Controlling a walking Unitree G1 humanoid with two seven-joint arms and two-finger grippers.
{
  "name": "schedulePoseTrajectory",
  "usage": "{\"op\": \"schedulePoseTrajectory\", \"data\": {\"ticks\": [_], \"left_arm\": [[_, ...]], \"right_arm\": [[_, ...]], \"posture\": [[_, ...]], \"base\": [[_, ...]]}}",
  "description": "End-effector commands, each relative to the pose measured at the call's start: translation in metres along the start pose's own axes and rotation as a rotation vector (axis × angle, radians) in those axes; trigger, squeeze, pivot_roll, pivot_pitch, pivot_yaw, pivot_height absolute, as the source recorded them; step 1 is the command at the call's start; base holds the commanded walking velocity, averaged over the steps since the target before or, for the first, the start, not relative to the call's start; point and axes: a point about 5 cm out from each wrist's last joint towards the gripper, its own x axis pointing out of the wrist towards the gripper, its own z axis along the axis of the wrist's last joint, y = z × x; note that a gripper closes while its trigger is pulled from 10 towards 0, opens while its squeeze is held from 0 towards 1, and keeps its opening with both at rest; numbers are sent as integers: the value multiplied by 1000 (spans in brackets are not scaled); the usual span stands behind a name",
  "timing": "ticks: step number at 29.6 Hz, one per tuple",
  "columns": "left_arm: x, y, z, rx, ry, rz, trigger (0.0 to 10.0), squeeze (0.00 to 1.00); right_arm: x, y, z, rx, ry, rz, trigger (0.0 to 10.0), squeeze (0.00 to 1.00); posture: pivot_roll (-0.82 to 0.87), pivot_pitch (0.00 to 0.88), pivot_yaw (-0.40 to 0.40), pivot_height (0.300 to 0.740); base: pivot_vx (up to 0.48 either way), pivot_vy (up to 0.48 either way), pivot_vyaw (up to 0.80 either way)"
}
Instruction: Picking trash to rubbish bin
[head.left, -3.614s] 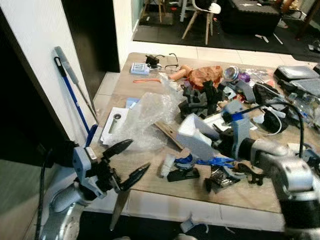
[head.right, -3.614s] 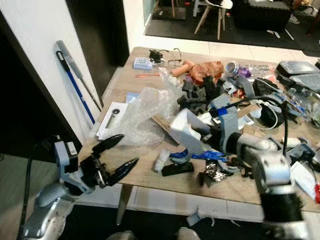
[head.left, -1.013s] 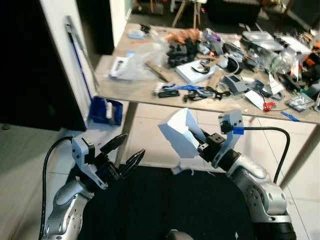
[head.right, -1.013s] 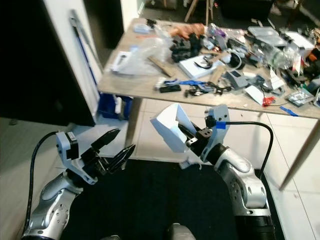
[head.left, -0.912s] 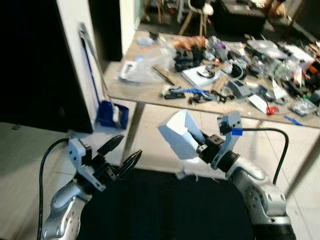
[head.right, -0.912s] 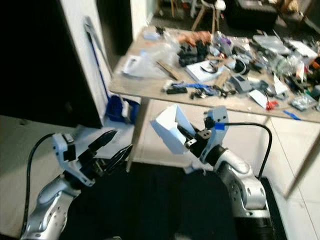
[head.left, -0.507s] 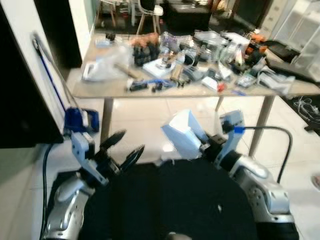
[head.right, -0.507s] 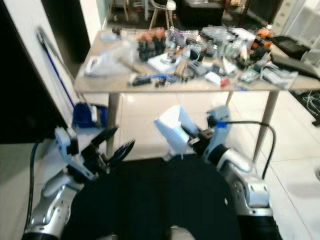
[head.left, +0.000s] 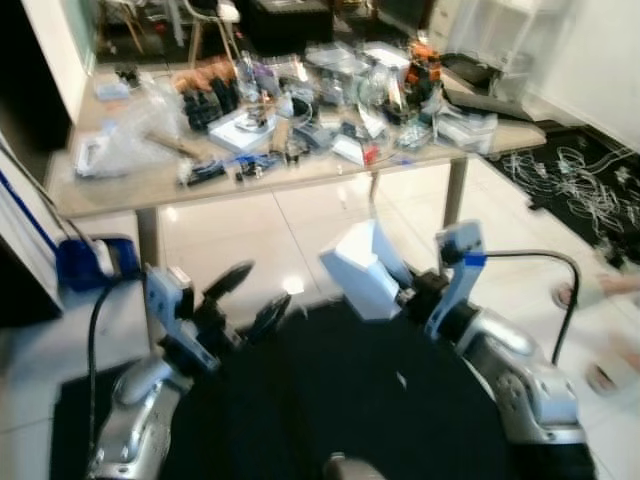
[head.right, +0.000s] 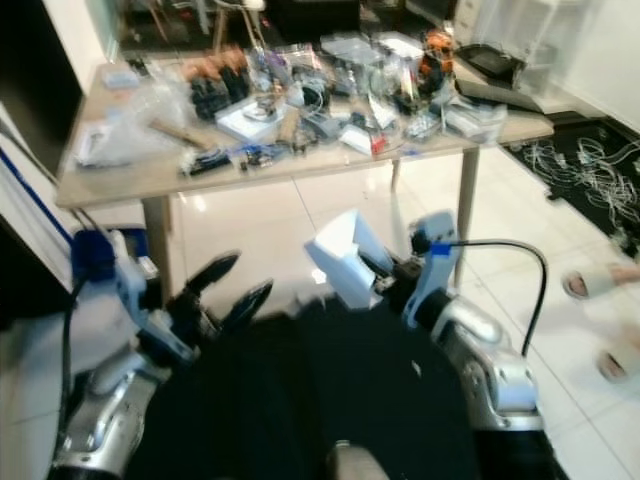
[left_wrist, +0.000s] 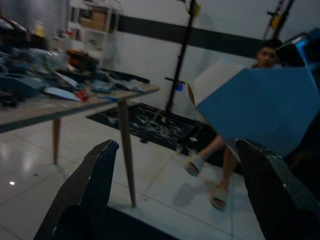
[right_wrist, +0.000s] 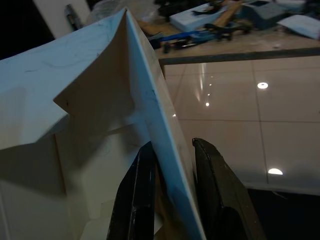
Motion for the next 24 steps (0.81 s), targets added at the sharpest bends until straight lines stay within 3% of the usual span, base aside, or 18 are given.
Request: {"op": "schedulePoseTrajectory", "data": {"ticks": [1,24], "left_arm": [[2,-2,0,4,5,-6,10000,0],[5,4,3,6,-44,67,10000,0]], "right_arm": [[0,0,0,2,3,4,10000,0],[1,2,2,1,-27,12,10000,0]], "posture": [[-26,0,-37,740],[-22,0,-38,740]], "base": [[0,0,-800],[0,0,-800]]}}
